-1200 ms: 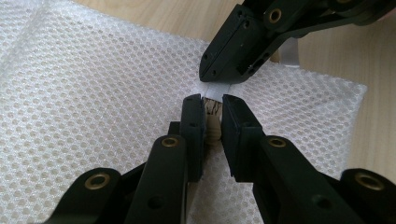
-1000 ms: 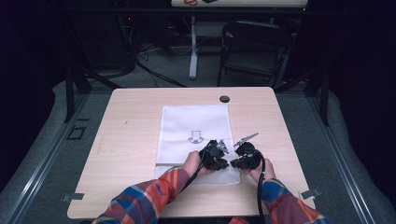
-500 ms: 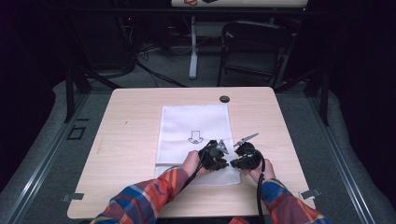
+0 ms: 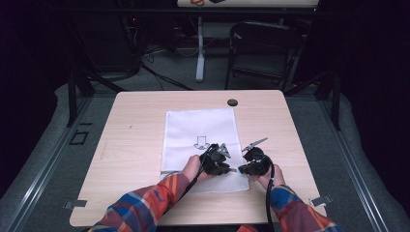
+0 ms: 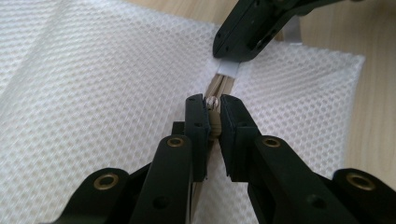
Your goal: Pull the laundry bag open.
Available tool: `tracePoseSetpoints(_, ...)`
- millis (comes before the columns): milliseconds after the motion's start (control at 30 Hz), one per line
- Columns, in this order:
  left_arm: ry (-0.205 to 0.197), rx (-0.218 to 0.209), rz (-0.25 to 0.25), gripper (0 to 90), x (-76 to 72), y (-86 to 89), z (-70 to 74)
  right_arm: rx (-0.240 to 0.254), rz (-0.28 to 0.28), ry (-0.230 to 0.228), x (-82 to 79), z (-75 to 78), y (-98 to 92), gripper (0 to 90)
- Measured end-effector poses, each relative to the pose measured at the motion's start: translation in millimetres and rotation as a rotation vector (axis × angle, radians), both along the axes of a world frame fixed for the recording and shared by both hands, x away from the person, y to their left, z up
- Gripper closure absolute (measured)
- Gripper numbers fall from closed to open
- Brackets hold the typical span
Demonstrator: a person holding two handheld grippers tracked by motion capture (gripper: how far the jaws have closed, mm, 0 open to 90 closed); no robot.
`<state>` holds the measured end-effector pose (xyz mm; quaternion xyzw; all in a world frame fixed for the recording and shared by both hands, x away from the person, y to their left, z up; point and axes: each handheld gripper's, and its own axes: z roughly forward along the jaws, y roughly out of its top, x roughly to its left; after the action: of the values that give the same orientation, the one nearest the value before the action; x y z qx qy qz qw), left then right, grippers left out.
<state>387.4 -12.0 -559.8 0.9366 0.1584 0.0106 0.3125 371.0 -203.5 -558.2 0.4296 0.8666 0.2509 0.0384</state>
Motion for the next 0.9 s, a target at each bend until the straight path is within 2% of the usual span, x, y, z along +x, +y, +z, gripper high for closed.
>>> tracePoseSetpoints(100, 0.005, -0.002, 0.001, 82.1, -1.1, 2.4, -0.2, 0.002, -0.003, -0.007, -0.4, -0.4, 0.7, 90.0)
tracePoseSetpoints(133, 0.009, -0.008, 0.003, 82.2, -1.4, 2.8, -0.9, 0.020, 0.002, -0.005, -0.5, -0.7, 1.3, 90.0)
tracePoseSetpoints(333, 0.011, 0.005, 0.001, 82.2, -1.5, 3.2, -0.6, 0.001, 0.002, -0.010, -1.1, -0.4, 1.8, 90.0)
tracePoseSetpoints(367, 0.013, 0.005, 0.000, 82.2, -1.6, 3.6, -0.3, 0.016, -0.003, -0.005, -1.6, -0.6, 3.2, 90.0)
tracePoseSetpoints(467, 0.018, 0.006, 0.000, 82.2, -1.8, 4.2, -0.3, -0.003, 0.007, 0.003, -2.3, 0.4, 4.1, 90.0)
tracePoseSetpoints(533, 0.016, 0.006, -0.002, 82.2, -1.7, 4.4, -0.1, 0.025, -0.017, -0.014, -4.2, -1.6, 6.5, 90.0)
tracePoseSetpoints(567, 0.017, 0.006, -0.001, 82.2, -1.6, 4.5, -0.3, -0.019, 0.003, -0.002, -3.9, 1.0, 6.0, 90.0)
tracePoseSetpoints(667, 0.006, 0.022, 0.005, 82.2, -1.7, 6.7, -0.4, -0.004, -0.005, 0.001, -5.4, 0.5, 7.2, 90.0)
tracePoseSetpoints(700, 0.019, 0.020, 0.015, 82.2, 0.5, 11.4, -0.2, -0.003, -0.009, -0.001, -5.9, 0.3, 7.1, 90.0)
tracePoseSetpoints(733, 0.018, 0.016, 0.032, 82.3, 1.6, 15.9, 0.2, -0.017, -0.003, 0.008, -6.0, 1.5, 6.4, 90.0)
tracePoseSetpoints(833, 0.025, 0.019, 0.046, 82.2, 3.3, 26.8, 1.0, -0.023, -0.005, -0.001, -6.1, 1.0, 6.7, 90.0)
tracePoseSetpoints(867, 0.030, 0.023, 0.047, 82.2, 3.4, 28.9, 1.5, -0.040, 0.007, -0.002, -5.7, 1.9, 6.9, 90.0)
tracePoseSetpoints(900, 0.032, 0.013, 0.051, 82.2, 3.2, 30.0, 1.0, -0.038, 0.011, 0.000, -5.8, 2.0, 7.5, 90.0)
